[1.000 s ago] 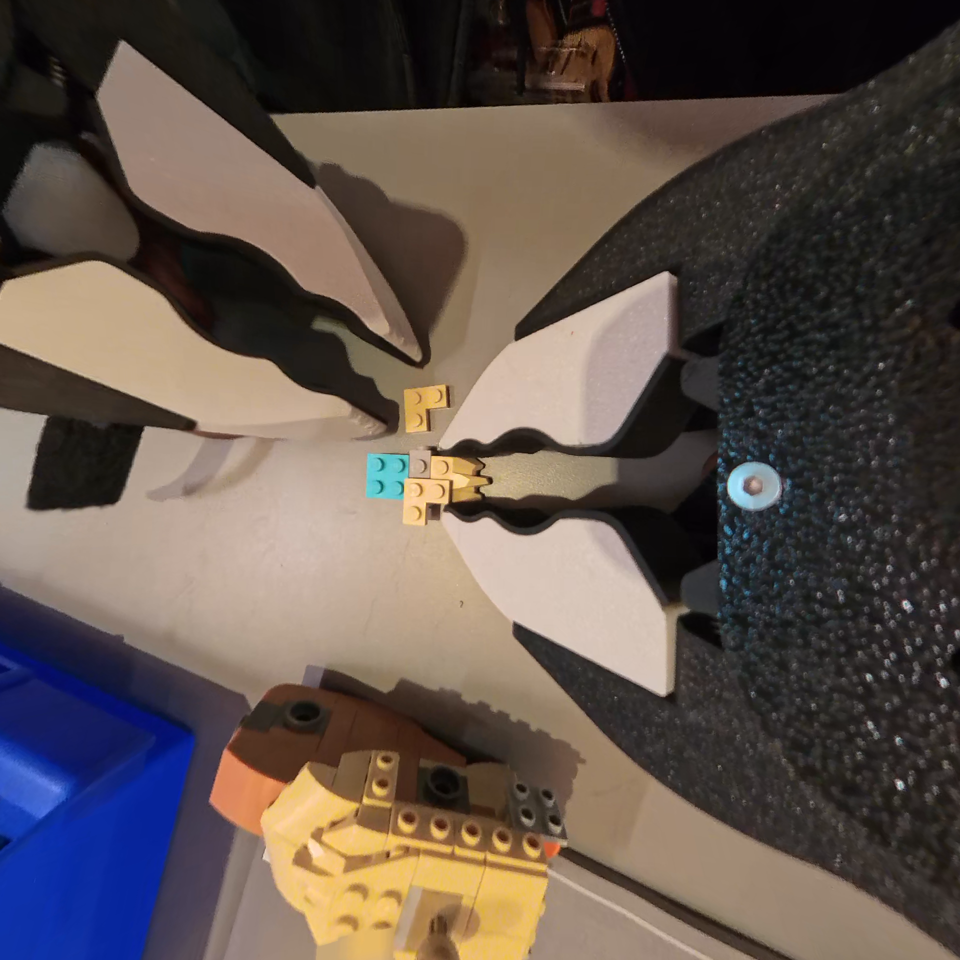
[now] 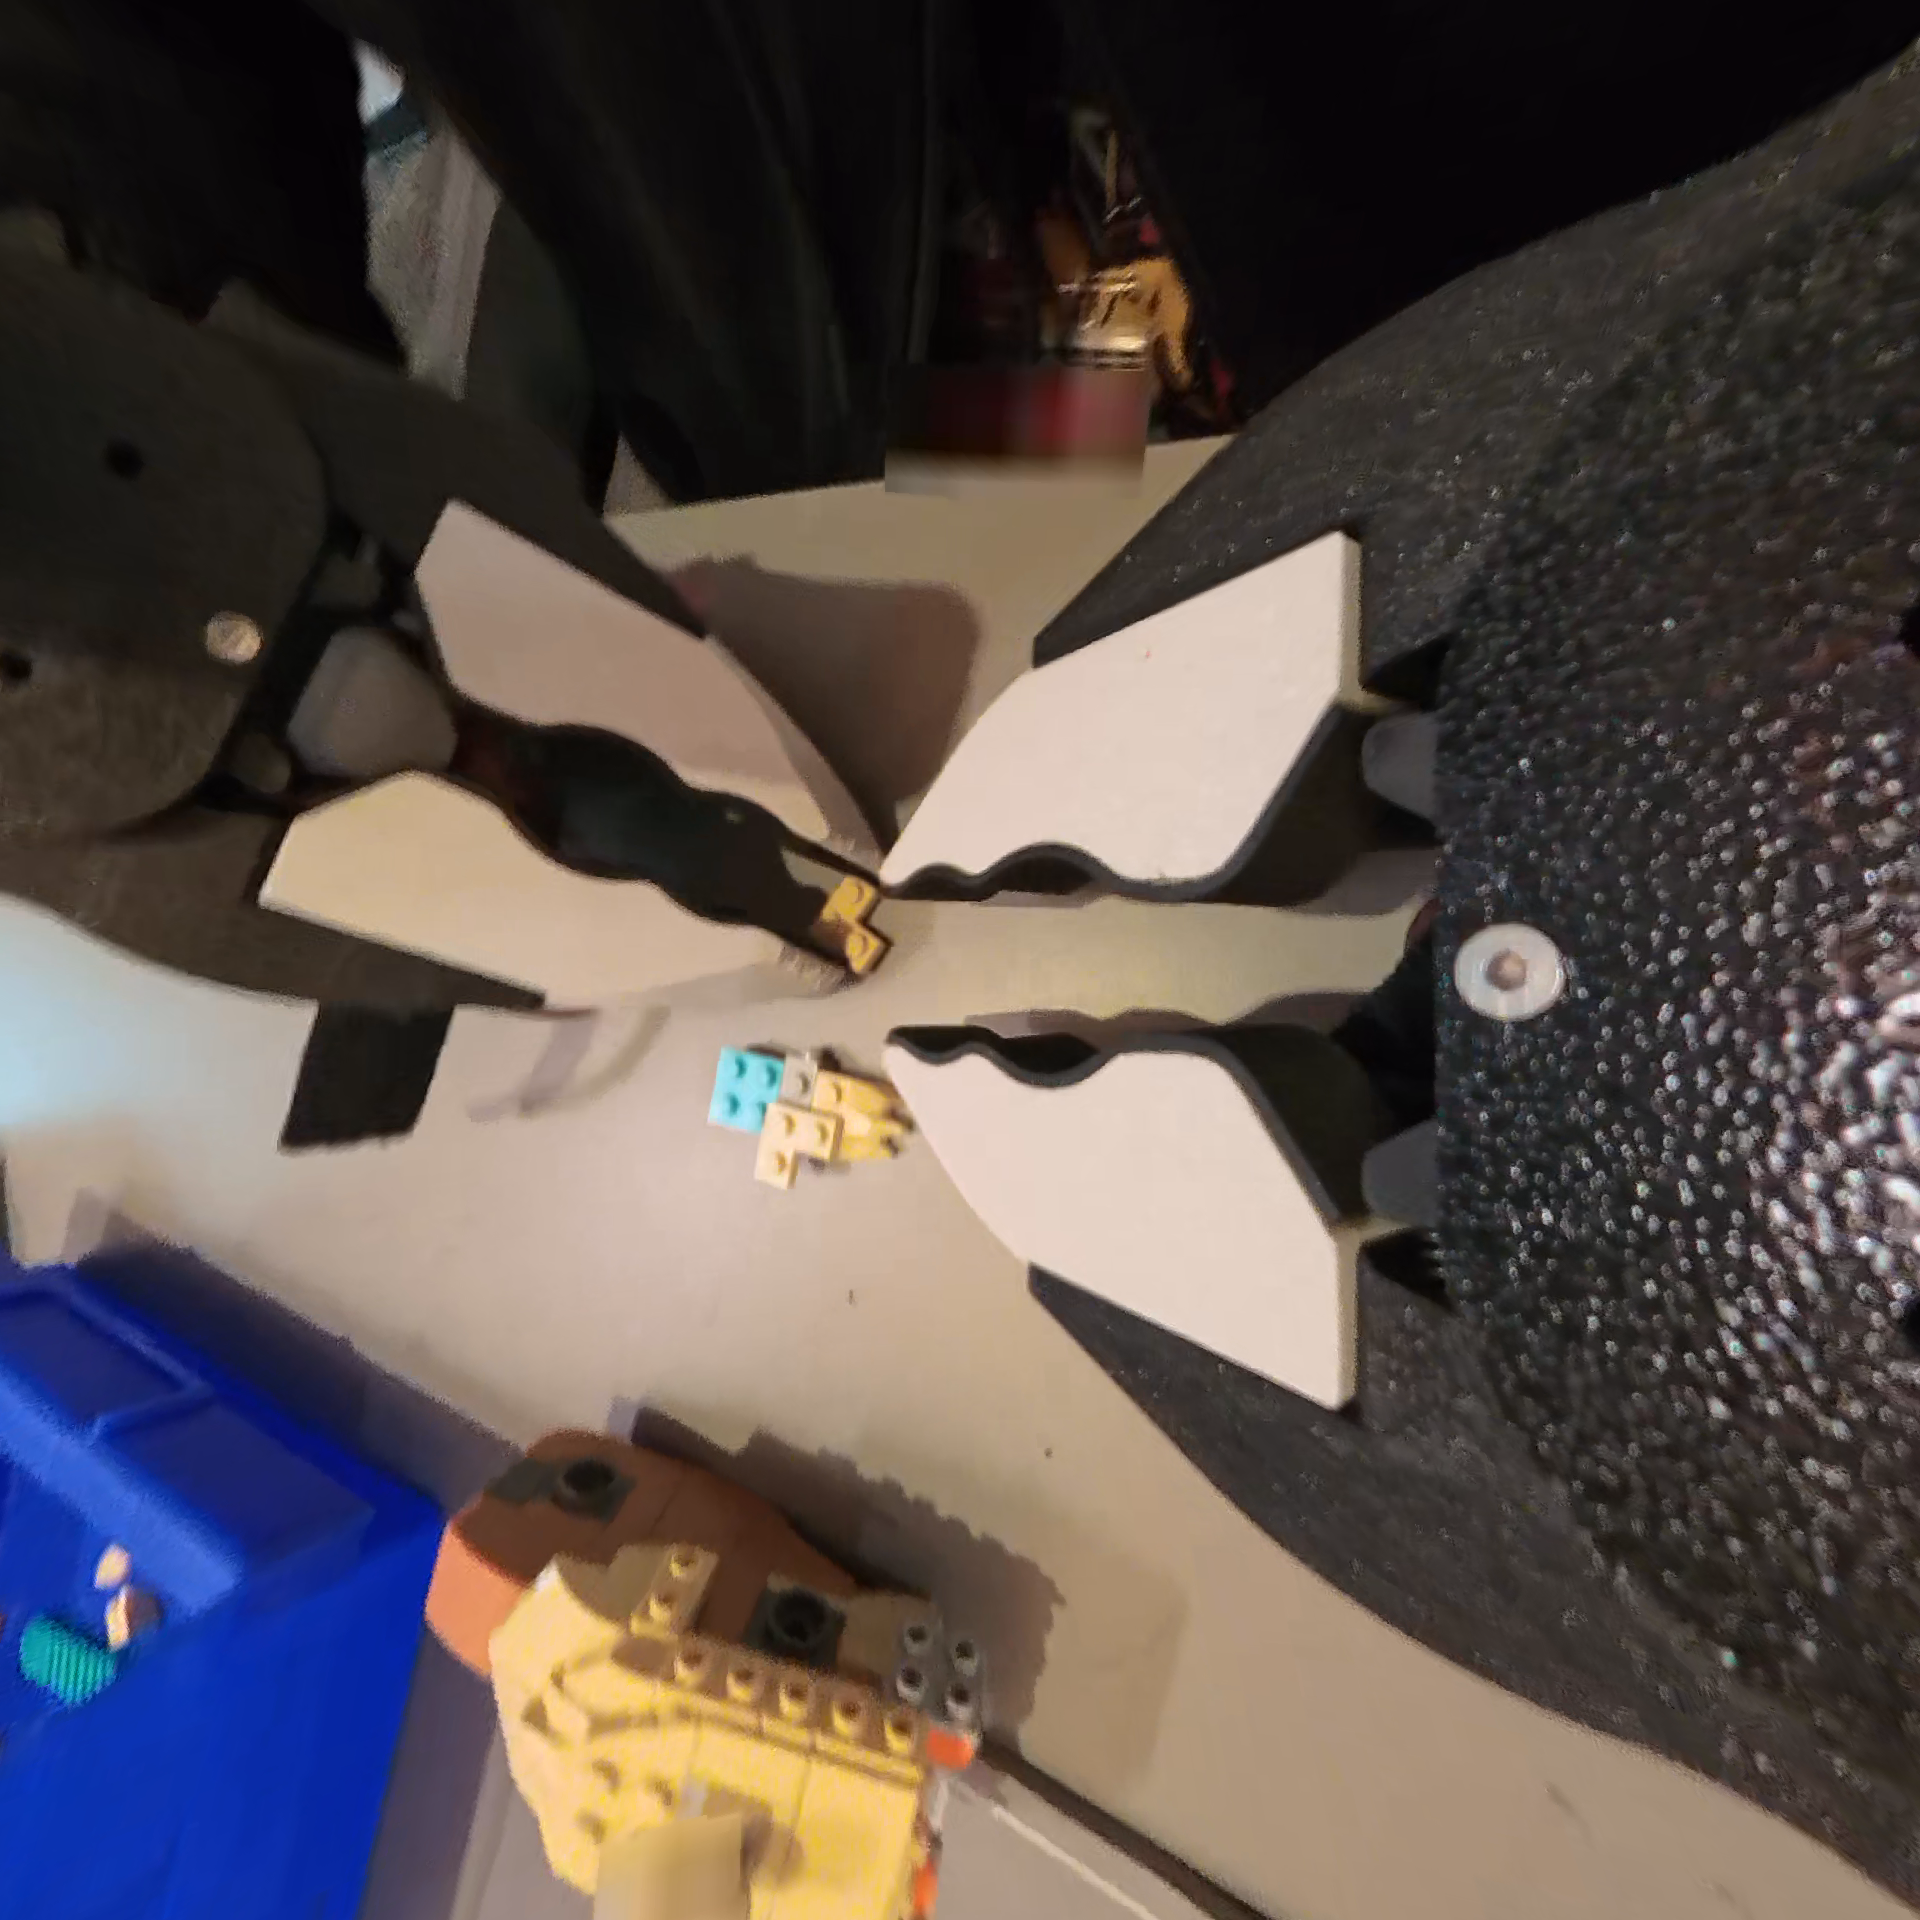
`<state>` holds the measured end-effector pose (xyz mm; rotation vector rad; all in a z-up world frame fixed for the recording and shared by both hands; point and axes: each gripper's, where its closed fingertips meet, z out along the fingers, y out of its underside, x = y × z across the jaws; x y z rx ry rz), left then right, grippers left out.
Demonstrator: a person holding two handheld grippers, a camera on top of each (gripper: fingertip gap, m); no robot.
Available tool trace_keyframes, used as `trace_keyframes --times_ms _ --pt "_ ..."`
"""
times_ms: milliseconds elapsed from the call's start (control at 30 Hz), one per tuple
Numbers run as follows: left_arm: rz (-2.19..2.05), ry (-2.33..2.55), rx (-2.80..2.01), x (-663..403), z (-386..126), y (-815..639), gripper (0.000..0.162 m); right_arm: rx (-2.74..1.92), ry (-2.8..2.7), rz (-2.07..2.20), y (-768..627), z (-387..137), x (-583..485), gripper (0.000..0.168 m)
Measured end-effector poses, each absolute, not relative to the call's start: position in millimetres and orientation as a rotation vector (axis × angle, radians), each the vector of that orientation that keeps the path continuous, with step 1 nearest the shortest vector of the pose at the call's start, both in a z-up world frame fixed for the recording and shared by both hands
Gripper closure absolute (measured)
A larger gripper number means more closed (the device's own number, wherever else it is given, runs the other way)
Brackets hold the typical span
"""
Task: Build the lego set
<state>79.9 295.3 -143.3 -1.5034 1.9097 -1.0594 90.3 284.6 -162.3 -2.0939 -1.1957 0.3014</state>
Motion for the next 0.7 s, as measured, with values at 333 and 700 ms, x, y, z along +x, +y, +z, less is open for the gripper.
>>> trace_keyframes --times_ms 333,700 --pt "-1.110 1.996 -1.373 78.5 -139.6 287.4 0.146 -1.817 -1.365 0.409 281.2 -132.9 75.1 0.152" --pt "-1.080 1.971 -1.319 80.9 -135.1 287.8 0.154 -1.812 -1.320 0.441 287.4 -130.8 73.4 0.150"
